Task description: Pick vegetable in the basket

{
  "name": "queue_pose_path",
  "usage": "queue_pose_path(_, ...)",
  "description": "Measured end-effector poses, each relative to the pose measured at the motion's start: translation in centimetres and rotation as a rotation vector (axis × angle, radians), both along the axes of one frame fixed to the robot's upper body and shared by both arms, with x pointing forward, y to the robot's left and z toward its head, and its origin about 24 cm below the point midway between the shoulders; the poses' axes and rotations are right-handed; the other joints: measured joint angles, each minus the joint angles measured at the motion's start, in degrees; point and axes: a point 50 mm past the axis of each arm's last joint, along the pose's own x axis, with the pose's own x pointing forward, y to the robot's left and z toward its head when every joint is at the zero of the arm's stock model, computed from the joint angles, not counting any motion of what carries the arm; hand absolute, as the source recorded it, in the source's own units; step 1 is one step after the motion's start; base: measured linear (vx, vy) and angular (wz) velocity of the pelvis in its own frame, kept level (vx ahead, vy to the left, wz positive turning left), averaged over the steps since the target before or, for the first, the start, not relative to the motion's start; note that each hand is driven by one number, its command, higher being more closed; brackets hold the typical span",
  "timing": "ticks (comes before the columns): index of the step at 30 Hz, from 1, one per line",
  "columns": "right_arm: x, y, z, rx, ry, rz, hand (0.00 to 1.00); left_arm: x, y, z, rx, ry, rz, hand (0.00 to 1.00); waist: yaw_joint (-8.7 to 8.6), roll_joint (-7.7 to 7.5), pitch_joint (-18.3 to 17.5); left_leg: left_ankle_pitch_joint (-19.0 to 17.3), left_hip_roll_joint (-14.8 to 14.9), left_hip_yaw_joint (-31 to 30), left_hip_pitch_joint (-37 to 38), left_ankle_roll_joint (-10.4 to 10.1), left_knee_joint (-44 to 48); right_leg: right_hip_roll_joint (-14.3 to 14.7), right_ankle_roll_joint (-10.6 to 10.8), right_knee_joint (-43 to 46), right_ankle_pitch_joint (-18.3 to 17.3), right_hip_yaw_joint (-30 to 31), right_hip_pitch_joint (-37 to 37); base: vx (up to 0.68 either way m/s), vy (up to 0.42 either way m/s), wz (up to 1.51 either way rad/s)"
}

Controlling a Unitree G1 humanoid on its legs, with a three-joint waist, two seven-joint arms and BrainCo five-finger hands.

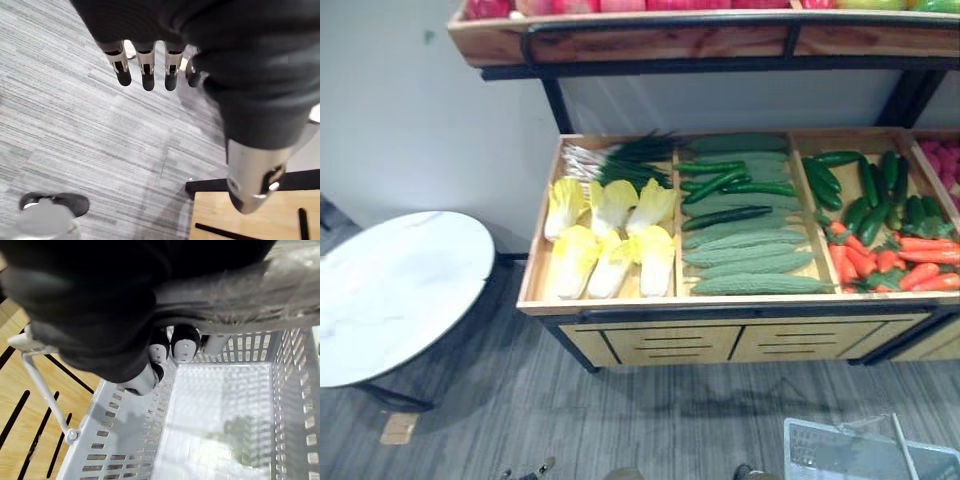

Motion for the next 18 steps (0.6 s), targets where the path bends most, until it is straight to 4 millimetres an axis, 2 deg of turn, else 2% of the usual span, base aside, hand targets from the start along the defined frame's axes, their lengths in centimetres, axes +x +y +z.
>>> queue_pose_path(1,0.1,0.4,-0.1,-0.003,-0.022,-0.03,1.0,1.4,0.3,0.8,0.044,-0.054,0.002,0.0,0.0,0.08,0.01,0.73,0.43,3.26,0.99,1.12,-4.62,0.09,-0.03,-0.23,0.22,-1.37,-0.05,-0.05,-0.029,0.57)
queue_pose_path(3,0.5,1.1,-0.4,0.007,-0.049,-0.042,1.0,3.3,0.9,2.4,0.123,-0.152,0.011,0.0,0.16,0.52,-0.2,4.21,0.94,3.42,4.53,0.58,-14.21,1.41,0.05,-0.25,0.26,-2.49,-0.45,-0.03,0.012,0.33)
queue_pose_path(5,1.0,1.8,-0.6,0.011,-0.071,-0.047,1.0,4.5,1.3,3.6,0.185,-0.215,0.027,0.0,0.24,0.8,-0.5,4.36,1.16,3.47,5.93,0.55,-18.65,2.19,0.24,-0.57,0.69,-2.57,-1.12,-0.02,0.046,0.02)
queue_pose_path(7,1.5,3.1,-1.1,0.033,-0.101,-0.039,1.0,5.7,2.0,5.2,0.282,-0.294,0.061,0.0,0.22,-1.12,-0.55,4.62,0.19,3.73,4.95,1.1,-18.85,1.95,0.52,-2.75,2.74,-2.31,-1.29,-0.03,0.058,-0.08)
queue_pose_path(9,1.5,3.4,-1.2,0.034,-0.093,-0.022,1.0,6.3,2.0,6.0,0.318,-0.33,0.077,0.0,0.11,-1.46,-0.74,4.29,-0.72,4.19,4.88,1.72,-18.91,1.24,1.06,-3.3,3.21,-1.92,-1.35,0.0,0.093,-0.1)
queue_pose_path(13,1.8,3.6,-1.0,0.006,-0.085,0.034,1.0,7.9,2.3,9.1,0.436,-0.461,0.068,0.0,0.12,-0.62,-0.86,4.08,-2.15,5.46,6.13,2.29,-19.76,0.33,1.66,-3.29,3.58,-0.5,-1.4,0.03,0.057,-0.14)
queue_pose_path(14,1.7,3.7,-1.1,0.007,-0.075,0.051,1.0,8.9,2.2,11.0,0.503,-0.539,0.042,0.0,0.15,-0.22,-0.85,3.98,-2.51,5.79,6.31,2.46,-19.86,0.07,1.9,-3.32,3.74,-0.14,-1.49,0.04,0.034,-0.07)
queue_pose_path(18,2.1,4.1,-1.2,0.007,-0.066,0.102,1.0,10.4,1.9,14.4,0.612,-0.68,0.014,0.0,0.14,0.04,-0.99,3.9,-2.64,6.34,6.74,2.55,-20.21,0.34,1.96,-3.34,3.81,0.35,-1.57,0.05,0.013,-0.08)
